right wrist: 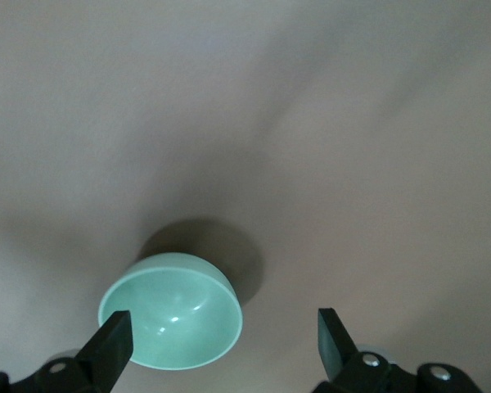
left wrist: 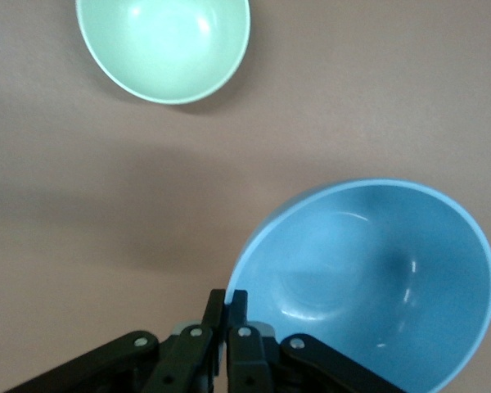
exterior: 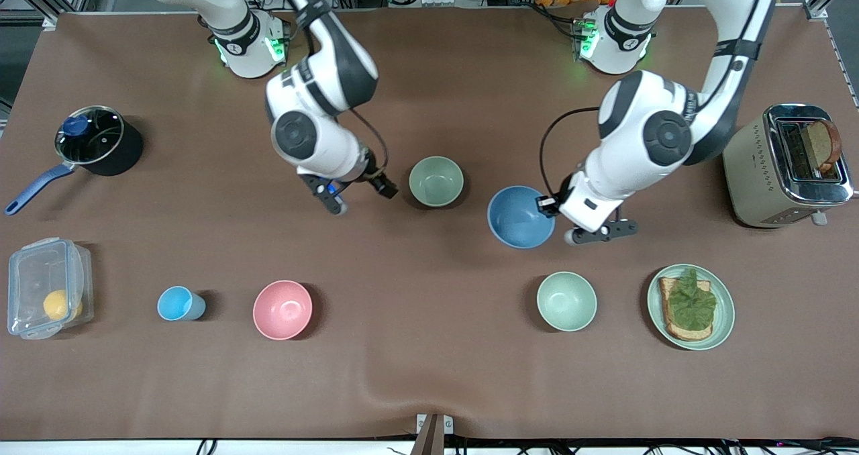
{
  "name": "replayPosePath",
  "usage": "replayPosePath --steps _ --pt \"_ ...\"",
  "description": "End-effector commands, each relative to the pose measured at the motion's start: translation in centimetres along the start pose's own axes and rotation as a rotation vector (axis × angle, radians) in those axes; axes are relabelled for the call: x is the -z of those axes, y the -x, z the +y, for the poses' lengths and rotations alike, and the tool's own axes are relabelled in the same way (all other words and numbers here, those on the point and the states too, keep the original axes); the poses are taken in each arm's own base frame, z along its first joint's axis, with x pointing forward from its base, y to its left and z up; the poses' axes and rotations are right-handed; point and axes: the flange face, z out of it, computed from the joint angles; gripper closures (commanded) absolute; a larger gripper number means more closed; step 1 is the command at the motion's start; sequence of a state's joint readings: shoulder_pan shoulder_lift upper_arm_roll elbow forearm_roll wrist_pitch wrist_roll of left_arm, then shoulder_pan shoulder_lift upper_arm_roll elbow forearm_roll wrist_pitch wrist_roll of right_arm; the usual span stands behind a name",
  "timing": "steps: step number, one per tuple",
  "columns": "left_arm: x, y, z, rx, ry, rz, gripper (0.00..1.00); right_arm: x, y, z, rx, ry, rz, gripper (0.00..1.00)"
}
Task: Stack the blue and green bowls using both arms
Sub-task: 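Carry the green bowl and the blue bowl toward each other, then lower the blue bowl into the green bowl with the left gripper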
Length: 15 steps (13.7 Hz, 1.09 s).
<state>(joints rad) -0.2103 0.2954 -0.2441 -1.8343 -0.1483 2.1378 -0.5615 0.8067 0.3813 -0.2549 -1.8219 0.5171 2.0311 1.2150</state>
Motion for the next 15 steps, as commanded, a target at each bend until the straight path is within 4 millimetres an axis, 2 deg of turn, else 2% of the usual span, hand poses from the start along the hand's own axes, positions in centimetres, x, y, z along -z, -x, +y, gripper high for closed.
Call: replayPosePath --steps 1,4,7,10,11,15 --pt "-1.0 0.7 1.9 0.033 0.007 0.000 1.00 -2.2 -2.3 -0.4 -0.134 -0.008 -0.076 0.00" --pt "-2.8 2.5 4.0 0.040 -0.010 -0.001 1.00 -5.5 -4.5 -1.3 -0.255 -0.067 -0.156 0.00" --pt "-3.3 3.3 4.9 0.070 -0.033 0.016 1.00 -8.3 -5.7 -1.7 -0.323 -0.115 -0.177 0.00" --pt "-4.8 4.5 6.2 0.138 -0.042 0.002 1.00 -8.8 -6.2 -1.6 -0.337 -0.116 -0.189 0.00" --pt "-5.4 5.6 7.2 0.143 -0.044 -0.001 1.00 -9.6 -5.9 -1.4 -0.358 -0.119 -0.206 0.00" --pt "-7.5 7.7 8.2 0.204 -0.065 -0.017 1.00 -11.8 -5.7 -1.1 -0.362 -0.139 -0.202 0.00"
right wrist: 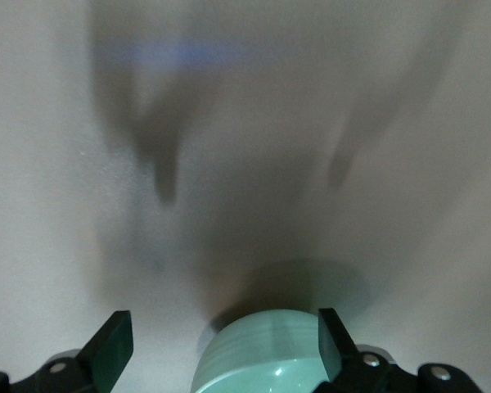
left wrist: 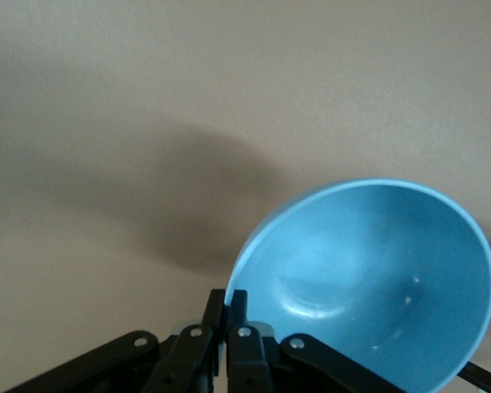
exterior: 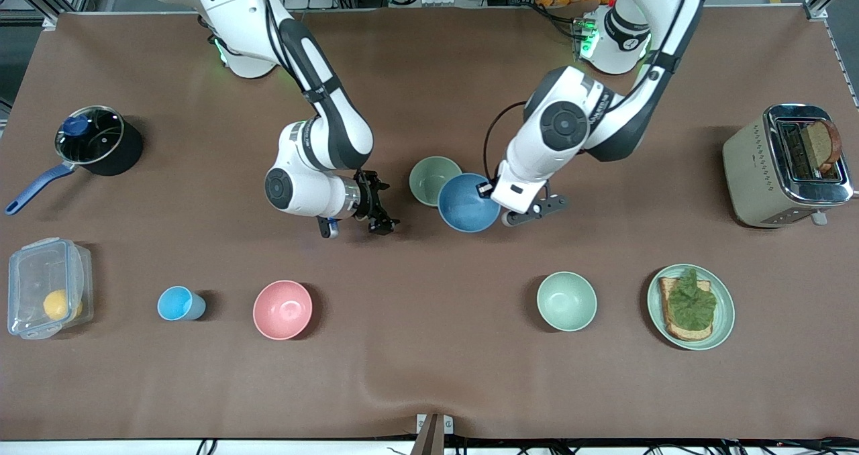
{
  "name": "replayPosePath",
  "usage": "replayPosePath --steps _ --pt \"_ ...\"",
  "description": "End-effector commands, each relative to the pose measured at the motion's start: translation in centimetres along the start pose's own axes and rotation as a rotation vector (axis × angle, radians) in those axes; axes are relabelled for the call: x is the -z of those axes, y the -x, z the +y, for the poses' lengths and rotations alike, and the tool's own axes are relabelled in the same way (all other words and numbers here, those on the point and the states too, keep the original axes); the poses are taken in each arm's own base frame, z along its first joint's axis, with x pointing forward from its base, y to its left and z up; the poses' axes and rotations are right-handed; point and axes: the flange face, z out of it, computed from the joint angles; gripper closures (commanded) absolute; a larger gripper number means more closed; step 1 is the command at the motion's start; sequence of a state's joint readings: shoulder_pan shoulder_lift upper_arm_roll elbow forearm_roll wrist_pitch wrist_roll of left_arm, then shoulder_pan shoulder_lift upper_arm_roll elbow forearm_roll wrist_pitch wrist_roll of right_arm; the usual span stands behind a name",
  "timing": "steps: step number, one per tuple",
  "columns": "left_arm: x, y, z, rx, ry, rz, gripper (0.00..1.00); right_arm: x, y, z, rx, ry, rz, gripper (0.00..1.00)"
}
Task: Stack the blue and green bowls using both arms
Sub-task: 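Lower the blue bowl into the green bowl with the left gripper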
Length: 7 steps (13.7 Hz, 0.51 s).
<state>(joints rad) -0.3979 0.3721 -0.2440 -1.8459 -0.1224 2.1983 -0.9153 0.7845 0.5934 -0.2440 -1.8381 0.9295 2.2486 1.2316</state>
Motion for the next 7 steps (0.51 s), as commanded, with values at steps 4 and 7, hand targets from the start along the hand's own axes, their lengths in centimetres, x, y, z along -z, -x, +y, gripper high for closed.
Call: replayPosePath --steps 4,7 --pt "-2.6 3.3 0.8 0.079 -0.020 0.020 1.00 -1.9 -0.1 1.4 0.011 0.011 -0.006 0.00" --pt "-3.5 5.1 1.3 0.089 -0.032 0.010 1.00 -2.2 0.4 1.6 0.019 0.016 -0.005 0.00"
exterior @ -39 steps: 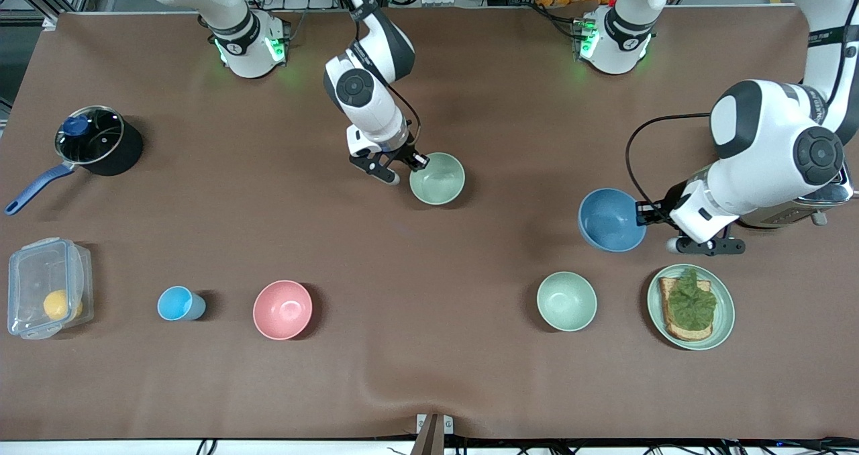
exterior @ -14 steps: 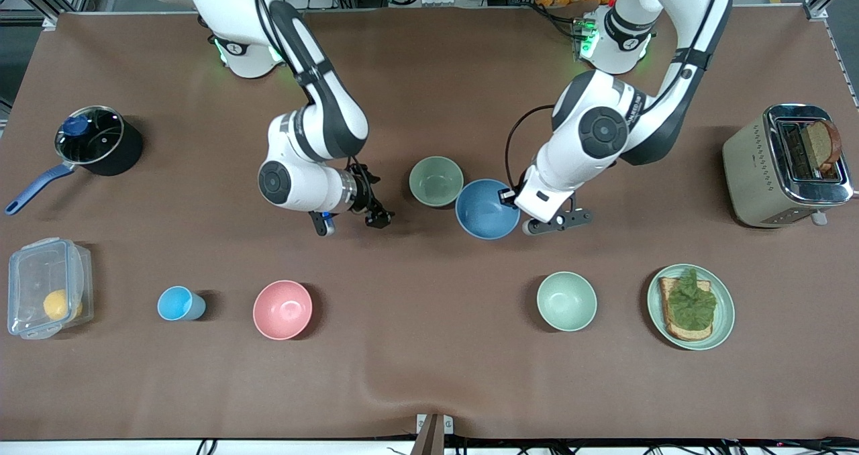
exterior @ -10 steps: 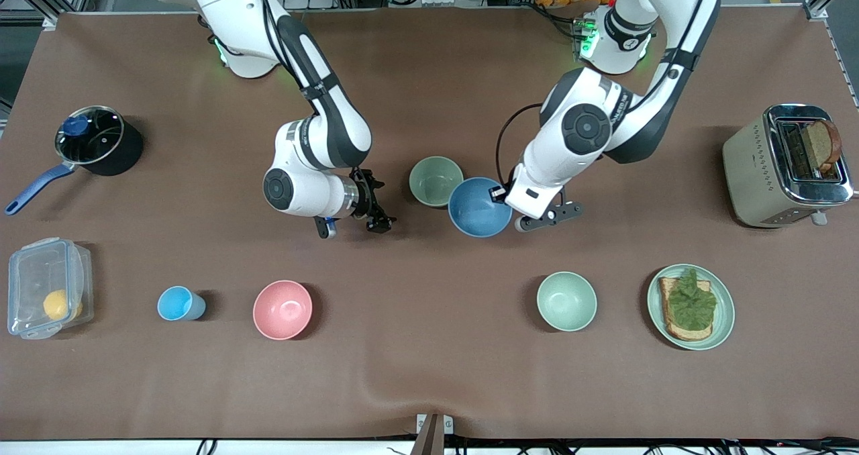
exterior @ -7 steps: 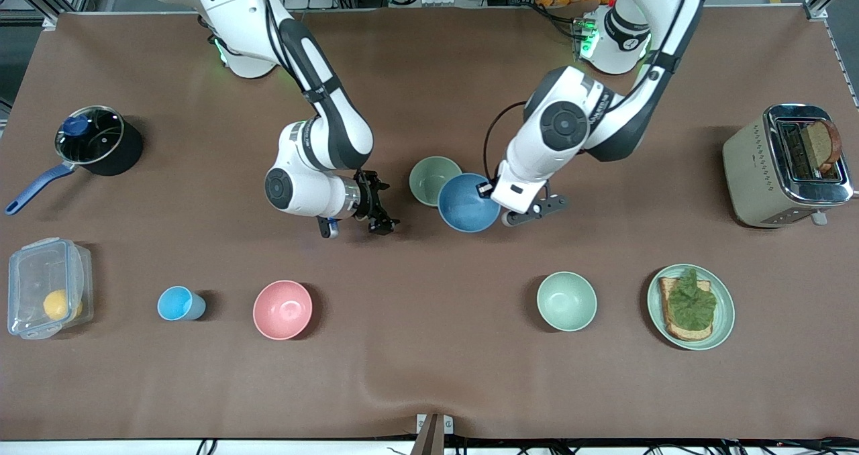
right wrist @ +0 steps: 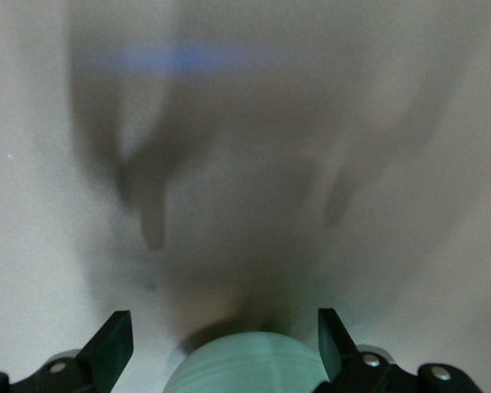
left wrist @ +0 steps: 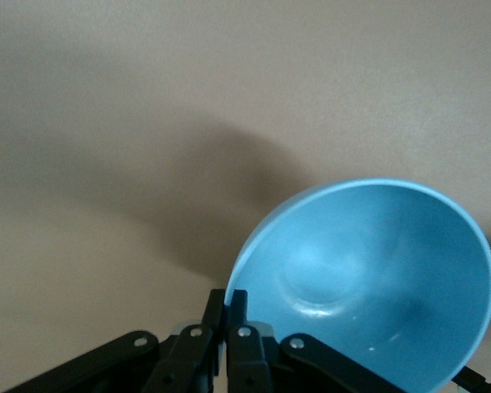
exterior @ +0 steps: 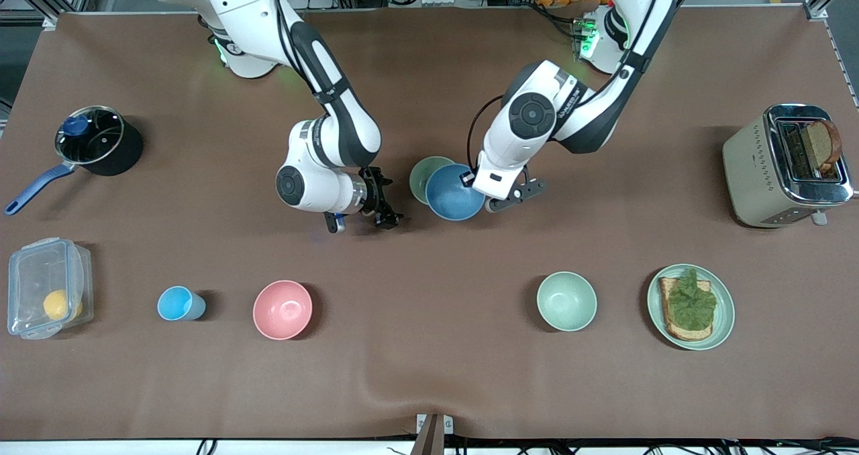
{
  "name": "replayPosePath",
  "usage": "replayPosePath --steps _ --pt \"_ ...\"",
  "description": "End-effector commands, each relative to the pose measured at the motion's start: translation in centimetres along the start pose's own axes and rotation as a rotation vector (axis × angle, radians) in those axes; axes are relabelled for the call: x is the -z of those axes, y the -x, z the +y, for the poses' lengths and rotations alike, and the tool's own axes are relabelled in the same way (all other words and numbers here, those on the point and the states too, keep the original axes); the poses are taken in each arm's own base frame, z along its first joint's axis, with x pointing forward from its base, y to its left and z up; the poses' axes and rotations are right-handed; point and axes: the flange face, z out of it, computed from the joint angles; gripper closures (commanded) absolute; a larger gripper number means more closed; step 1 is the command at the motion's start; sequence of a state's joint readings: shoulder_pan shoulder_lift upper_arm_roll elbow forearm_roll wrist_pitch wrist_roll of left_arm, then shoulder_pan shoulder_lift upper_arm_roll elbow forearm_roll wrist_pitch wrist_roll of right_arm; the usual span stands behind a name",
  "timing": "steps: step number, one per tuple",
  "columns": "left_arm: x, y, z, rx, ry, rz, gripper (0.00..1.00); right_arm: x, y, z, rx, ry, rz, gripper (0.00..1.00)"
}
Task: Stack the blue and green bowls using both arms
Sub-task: 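Lower the blue bowl into the green bowl with the left gripper, then open the left gripper to release the blue bowl inside the green bowl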
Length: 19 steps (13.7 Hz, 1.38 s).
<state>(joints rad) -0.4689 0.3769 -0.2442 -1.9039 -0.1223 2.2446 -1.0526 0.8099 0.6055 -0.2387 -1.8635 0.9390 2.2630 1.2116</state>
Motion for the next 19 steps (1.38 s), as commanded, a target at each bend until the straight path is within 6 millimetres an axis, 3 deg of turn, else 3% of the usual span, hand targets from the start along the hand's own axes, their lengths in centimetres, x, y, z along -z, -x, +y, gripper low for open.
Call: replayPosePath --steps 1,11,19 --pt "-0.5 1.6 0.2 0.021 -0.011 0.022 1.00 0.0 0.3 0.4 0.002 -0.012 -0.016 0.00" --pt "-4.7 4.3 1.6 0.024 0.016 0.025 1.00 0.4 0.4 0.4 0.003 -0.013 -0.023 0.00" --pt "-6.1 5.4 1.9 0.018 0.019 0.024 1.00 0.3 0.4 0.4 0.000 -0.012 -0.021 0.00"
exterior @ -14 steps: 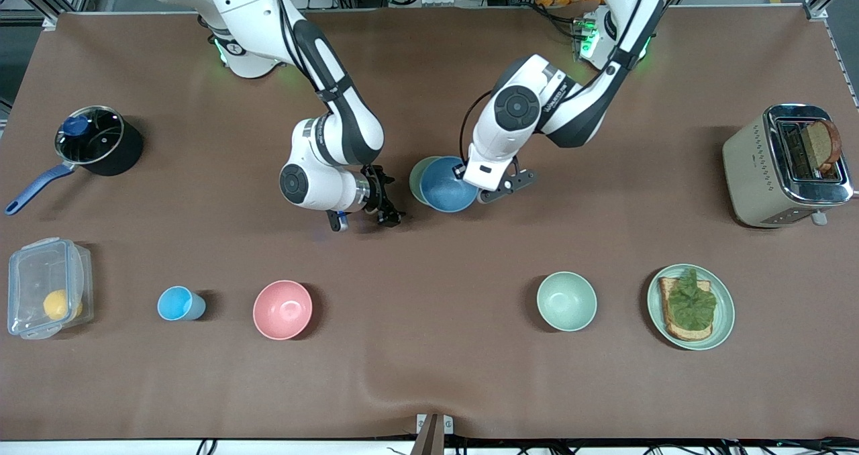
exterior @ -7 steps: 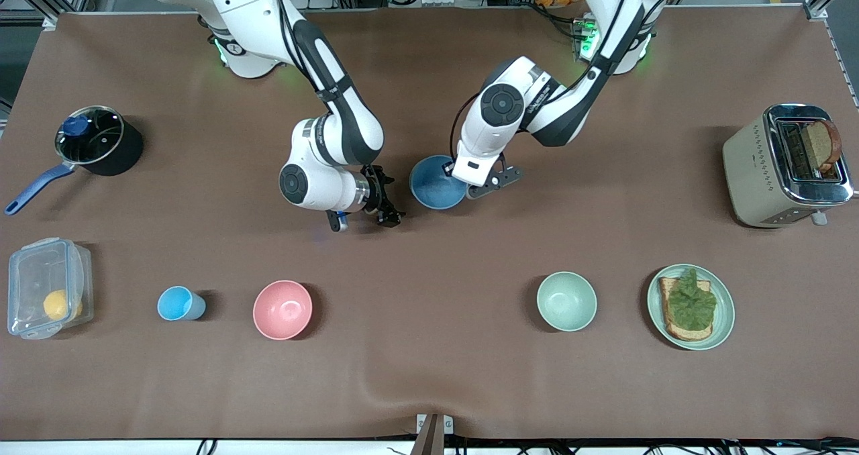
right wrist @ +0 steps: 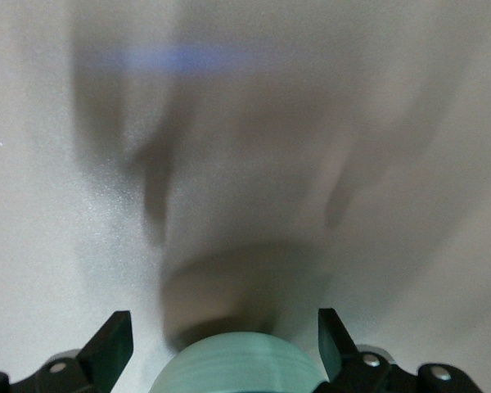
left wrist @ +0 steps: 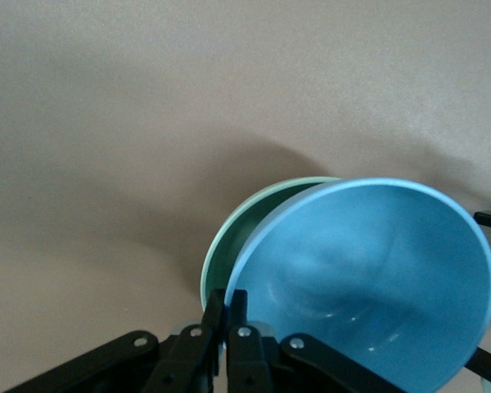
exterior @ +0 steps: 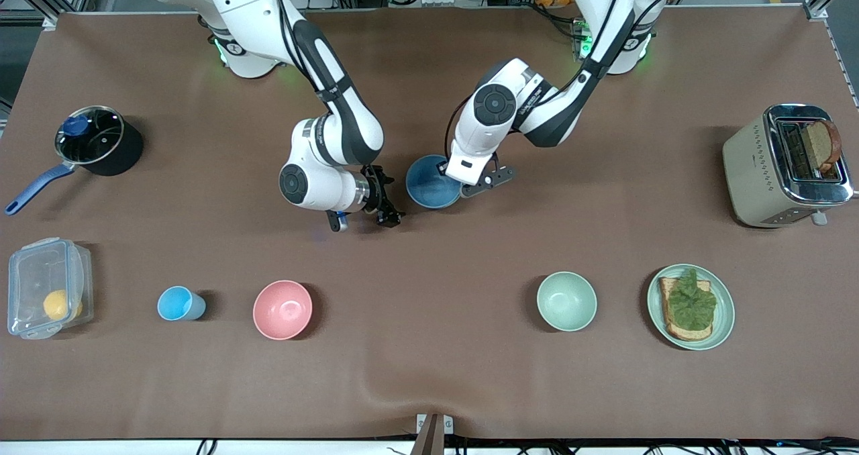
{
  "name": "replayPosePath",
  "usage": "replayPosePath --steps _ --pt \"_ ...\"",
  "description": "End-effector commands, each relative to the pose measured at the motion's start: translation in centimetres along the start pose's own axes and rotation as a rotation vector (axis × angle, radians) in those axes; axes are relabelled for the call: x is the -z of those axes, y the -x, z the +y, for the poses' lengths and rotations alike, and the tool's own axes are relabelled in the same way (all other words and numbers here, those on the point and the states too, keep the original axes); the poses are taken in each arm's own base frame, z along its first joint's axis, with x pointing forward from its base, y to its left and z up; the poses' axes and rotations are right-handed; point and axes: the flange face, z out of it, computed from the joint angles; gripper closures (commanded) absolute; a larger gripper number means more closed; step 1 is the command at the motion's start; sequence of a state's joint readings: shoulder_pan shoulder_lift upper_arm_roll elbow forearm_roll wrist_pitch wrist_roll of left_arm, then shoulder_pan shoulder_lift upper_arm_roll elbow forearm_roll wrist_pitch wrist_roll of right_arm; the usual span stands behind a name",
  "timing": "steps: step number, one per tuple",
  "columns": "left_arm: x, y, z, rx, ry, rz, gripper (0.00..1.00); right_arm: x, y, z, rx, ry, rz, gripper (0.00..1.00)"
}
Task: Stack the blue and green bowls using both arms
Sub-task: 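Open the left gripper to release the blue bowl inside the green bowl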
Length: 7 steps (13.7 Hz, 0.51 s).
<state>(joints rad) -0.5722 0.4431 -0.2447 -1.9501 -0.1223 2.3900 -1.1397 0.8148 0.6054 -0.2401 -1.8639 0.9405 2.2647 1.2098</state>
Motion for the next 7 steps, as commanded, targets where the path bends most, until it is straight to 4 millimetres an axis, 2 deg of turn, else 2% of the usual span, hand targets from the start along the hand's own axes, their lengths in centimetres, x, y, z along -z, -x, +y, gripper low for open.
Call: replayPosePath --steps 1,7 --pt "-0.65 0.79 -0.13 0.012 -0.002 0.019 1.00 0.47 0.18 0.31 -0.007 -0.014 -0.021 0.00" --pt "-1.36 0.74 -1.01 0.016 -0.017 0.017 1.00 0.53 0.25 0.33 -0.007 -0.012 -0.023 0.00"
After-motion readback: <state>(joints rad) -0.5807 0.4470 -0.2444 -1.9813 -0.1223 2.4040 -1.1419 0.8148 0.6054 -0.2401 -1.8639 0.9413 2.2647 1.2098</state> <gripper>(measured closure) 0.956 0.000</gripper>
